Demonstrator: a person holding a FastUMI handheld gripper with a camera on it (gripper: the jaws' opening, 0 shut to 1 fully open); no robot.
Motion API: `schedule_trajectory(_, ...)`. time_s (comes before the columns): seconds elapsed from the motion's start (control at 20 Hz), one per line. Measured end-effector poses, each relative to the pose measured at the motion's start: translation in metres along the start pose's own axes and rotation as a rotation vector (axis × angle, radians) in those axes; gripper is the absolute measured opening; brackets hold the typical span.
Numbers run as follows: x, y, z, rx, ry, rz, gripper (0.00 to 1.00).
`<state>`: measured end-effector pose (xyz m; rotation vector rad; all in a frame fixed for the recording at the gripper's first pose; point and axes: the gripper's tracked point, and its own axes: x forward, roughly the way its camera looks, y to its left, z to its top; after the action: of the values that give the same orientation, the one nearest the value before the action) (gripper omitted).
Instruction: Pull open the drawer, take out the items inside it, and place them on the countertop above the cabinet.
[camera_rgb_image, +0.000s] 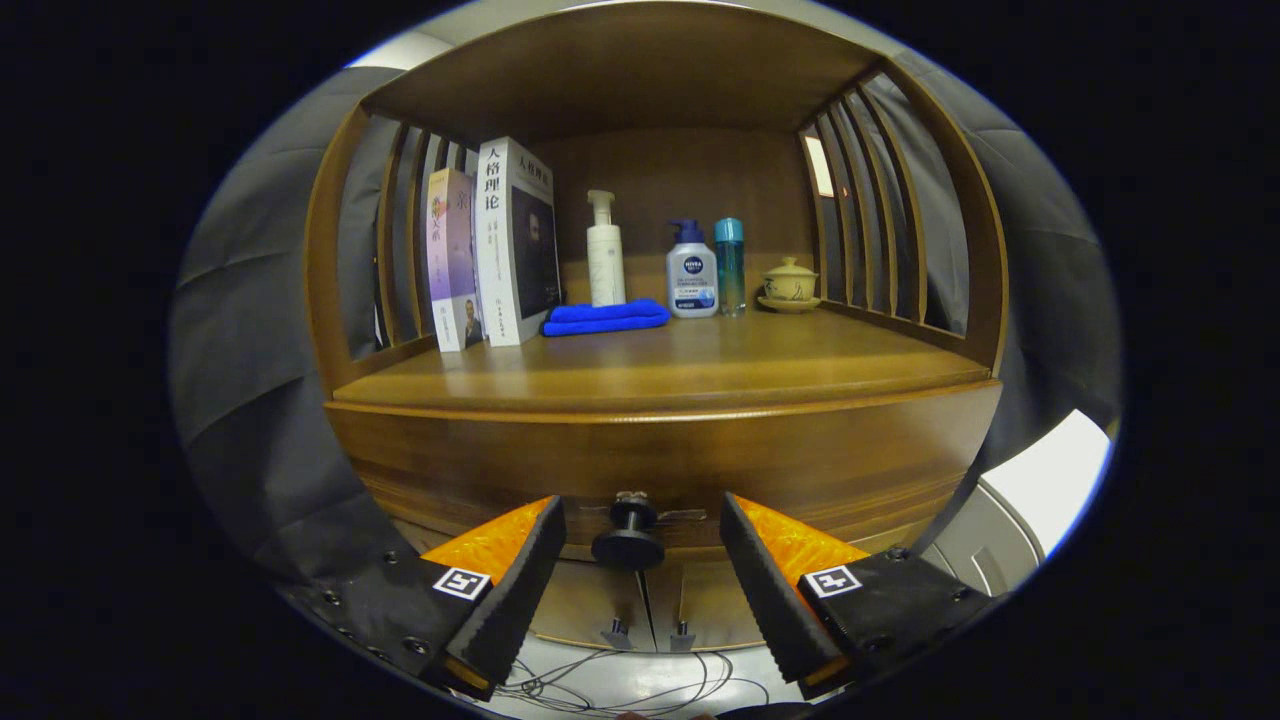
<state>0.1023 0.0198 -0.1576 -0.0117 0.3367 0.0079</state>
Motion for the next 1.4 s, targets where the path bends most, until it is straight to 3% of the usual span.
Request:
schedule_trajectory(0.2,0.009,0.004,-0.009,-0.023,0.01,-0.013,0.98)
schedule_trajectory(0.3,0.013,0.006,-0.013,-0.033,0.018,-0.016,0.87)
schedule_trajectory(0.45,0.015,0.005,-0.014,-0.064,0.014,-0.042,0.51)
schedule_trajectory(0.7,0.013,0.004,-0.013,-0.076,0.014,-0.036,0.45)
schedule_trajectory(0.85,0.017,0.005,-0.015,-0.08,0.032,-0.004,0.28)
schedule_trajectory(1.4,-0.009,0.005,-0.023,-0.099,0.027,-0.003,0.28)
